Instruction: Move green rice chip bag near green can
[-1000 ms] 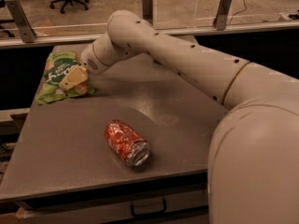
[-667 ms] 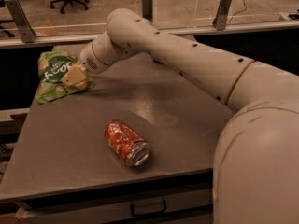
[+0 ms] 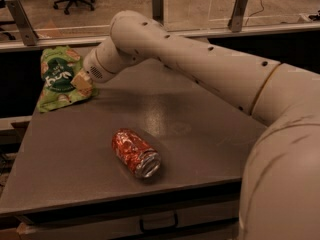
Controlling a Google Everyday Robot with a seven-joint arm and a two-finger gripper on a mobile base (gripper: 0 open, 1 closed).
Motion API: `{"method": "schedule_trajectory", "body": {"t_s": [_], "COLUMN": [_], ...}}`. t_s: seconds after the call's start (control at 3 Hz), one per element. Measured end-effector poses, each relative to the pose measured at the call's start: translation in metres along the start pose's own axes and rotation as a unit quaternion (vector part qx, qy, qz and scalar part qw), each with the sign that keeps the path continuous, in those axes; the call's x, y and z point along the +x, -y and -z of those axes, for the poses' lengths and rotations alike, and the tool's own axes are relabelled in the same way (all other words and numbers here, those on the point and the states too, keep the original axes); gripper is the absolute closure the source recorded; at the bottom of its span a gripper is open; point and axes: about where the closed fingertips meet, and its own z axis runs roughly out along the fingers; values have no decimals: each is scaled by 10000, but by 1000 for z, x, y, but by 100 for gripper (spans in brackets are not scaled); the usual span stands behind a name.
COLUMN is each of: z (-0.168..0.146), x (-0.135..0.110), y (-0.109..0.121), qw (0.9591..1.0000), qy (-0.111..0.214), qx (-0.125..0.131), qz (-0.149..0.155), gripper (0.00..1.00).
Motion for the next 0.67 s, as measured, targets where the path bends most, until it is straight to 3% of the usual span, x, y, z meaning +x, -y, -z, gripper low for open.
{"method": "schedule_trajectory", "body": {"t_s": [0.33, 0.67], "z": [11, 43], "x": [9, 19], "y": [-3, 0], "qw": [9996, 9982], "qy": [-186, -378], "qx": [152, 364], "qz": [122, 291], "gripper": [100, 100]}}
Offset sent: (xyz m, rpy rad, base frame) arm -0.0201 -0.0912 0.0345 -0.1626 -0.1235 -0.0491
